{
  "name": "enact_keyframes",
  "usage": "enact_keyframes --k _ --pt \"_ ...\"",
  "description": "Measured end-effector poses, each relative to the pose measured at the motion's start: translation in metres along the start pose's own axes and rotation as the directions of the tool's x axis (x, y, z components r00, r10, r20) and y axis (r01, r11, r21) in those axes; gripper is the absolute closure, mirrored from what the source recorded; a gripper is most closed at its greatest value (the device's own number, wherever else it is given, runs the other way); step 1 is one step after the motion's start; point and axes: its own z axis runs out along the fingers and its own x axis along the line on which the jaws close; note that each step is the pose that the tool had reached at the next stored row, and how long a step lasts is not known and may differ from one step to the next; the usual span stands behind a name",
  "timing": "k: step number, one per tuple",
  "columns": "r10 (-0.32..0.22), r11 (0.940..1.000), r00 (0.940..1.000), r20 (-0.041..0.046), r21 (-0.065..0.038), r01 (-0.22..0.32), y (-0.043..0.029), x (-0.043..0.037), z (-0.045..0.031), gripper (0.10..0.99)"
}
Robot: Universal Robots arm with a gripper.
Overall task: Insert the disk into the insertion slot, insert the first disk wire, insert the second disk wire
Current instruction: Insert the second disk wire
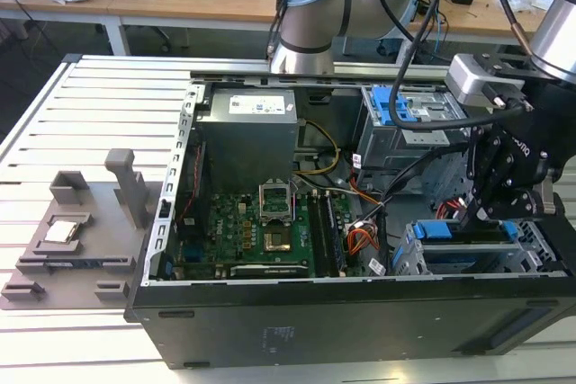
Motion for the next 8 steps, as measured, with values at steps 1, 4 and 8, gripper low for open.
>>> enact_keyframes --k 1,4,8 --pt "0.000 1.0000 1.0000 0.0002 0.000 0.000 0.0000 0.0000 0.0001 0.973" --pt "0.000 1.0000 1.0000 -0.0001 0.000 0.000 0.0000 0.0000 0.0000 0.871" --pt "0.000 1.0000 1.0000 0.0006 0.000 0.000 0.0008 0.0017 -0.0163 0.871"
